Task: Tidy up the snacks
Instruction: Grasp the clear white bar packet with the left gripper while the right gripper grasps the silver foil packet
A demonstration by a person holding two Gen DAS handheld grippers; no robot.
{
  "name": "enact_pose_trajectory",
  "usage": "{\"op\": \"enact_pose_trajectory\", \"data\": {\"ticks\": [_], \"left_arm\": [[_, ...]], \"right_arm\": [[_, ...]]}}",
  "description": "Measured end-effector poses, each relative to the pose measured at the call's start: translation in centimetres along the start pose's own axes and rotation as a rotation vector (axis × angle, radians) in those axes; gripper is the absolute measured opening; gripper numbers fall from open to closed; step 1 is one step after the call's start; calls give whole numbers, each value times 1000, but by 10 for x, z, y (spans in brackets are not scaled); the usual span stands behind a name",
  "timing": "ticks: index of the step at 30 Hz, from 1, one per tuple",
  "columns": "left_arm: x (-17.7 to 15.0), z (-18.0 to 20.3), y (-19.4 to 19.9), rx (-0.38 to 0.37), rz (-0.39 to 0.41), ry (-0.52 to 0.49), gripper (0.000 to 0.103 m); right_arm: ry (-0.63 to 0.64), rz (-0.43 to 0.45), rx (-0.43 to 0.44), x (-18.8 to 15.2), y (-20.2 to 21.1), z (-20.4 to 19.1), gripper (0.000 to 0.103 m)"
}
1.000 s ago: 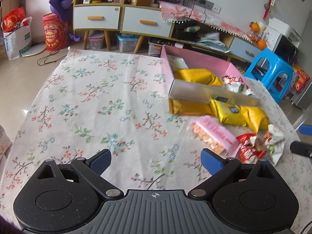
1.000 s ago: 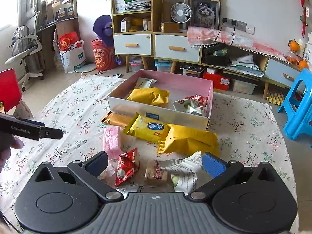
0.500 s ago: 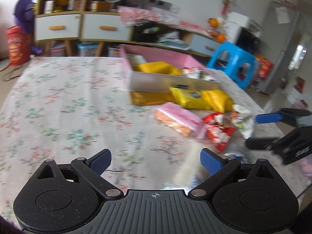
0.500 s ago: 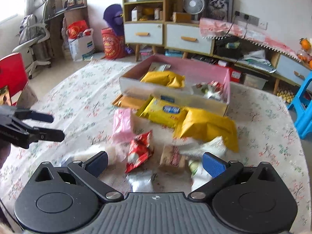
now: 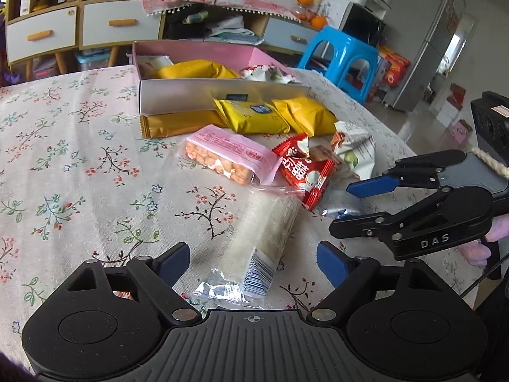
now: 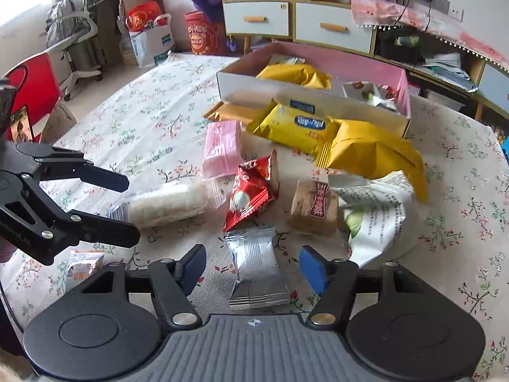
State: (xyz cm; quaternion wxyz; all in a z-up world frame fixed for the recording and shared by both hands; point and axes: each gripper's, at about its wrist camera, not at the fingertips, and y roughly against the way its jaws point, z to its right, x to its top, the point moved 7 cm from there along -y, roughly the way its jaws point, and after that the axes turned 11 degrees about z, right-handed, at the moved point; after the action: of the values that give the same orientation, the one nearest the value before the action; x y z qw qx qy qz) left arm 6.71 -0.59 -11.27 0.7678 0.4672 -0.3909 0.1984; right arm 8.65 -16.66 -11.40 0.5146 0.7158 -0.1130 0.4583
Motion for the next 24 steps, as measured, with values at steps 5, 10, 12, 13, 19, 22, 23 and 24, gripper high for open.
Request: {"op": "enact_pose_trajectory", "data": {"ticks": [5, 10, 12, 13, 19, 22, 23, 24], "left_arm": [[-2, -2, -1, 14, -9, -8, 78], [-1, -3, -2, 27, -13, -16, 64], [0, -4, -2, 29, -13, -10, 58], [1, -5, -3, 33, -13, -8, 55], [2, -4, -3, 28, -21, 8, 40], [2, -3, -3, 25, -25, 23, 36], [2, -2, -2, 27, -26, 21, 36], [3, -2, -2, 27, -28, 21, 35]], "right_arm": [[50, -3, -14, -3, -2, -5, 45], [101, 4, -24, -2, 1, -8, 19], [112, 4, -22, -1, 2, -9, 18], [113, 4, -22, -1, 1, -9, 17], [103, 5, -23, 0, 0, -8, 17], [96, -1, -26, 0, 0, -7, 17], [92, -4, -27, 0, -1, -7, 17], [89, -4, -27, 0, 0, -7, 17]]}}
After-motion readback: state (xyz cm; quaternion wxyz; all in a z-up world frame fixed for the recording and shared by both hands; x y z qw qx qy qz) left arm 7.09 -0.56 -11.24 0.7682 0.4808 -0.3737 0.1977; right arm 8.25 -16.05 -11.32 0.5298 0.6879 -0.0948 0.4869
